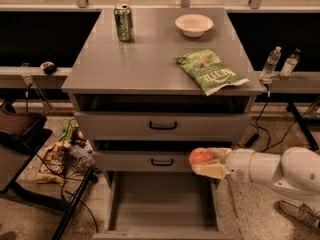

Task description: Place apple into bottom drawer

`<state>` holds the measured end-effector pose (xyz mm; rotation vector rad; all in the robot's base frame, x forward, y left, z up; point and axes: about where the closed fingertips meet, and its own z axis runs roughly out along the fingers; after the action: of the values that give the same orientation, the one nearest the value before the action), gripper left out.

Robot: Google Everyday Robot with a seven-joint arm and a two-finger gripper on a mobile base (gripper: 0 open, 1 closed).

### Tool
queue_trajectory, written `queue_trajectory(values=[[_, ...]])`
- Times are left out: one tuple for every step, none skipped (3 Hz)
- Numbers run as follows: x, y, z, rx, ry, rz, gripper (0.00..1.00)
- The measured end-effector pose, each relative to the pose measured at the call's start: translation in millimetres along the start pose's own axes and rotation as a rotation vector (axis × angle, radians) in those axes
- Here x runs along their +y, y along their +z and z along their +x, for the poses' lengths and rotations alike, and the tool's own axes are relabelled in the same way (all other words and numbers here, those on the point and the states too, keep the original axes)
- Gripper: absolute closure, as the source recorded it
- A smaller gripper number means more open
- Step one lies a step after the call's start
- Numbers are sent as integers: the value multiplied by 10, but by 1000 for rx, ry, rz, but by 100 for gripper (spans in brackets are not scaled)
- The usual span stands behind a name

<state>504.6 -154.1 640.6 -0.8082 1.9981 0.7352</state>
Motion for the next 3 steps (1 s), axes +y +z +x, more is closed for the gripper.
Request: queue_trajectory(values=[[-127, 338, 607, 7, 44, -30, 100], [-349, 677, 1265, 16, 82, -54, 100], [-585, 924, 1813, 0, 63, -66, 100]])
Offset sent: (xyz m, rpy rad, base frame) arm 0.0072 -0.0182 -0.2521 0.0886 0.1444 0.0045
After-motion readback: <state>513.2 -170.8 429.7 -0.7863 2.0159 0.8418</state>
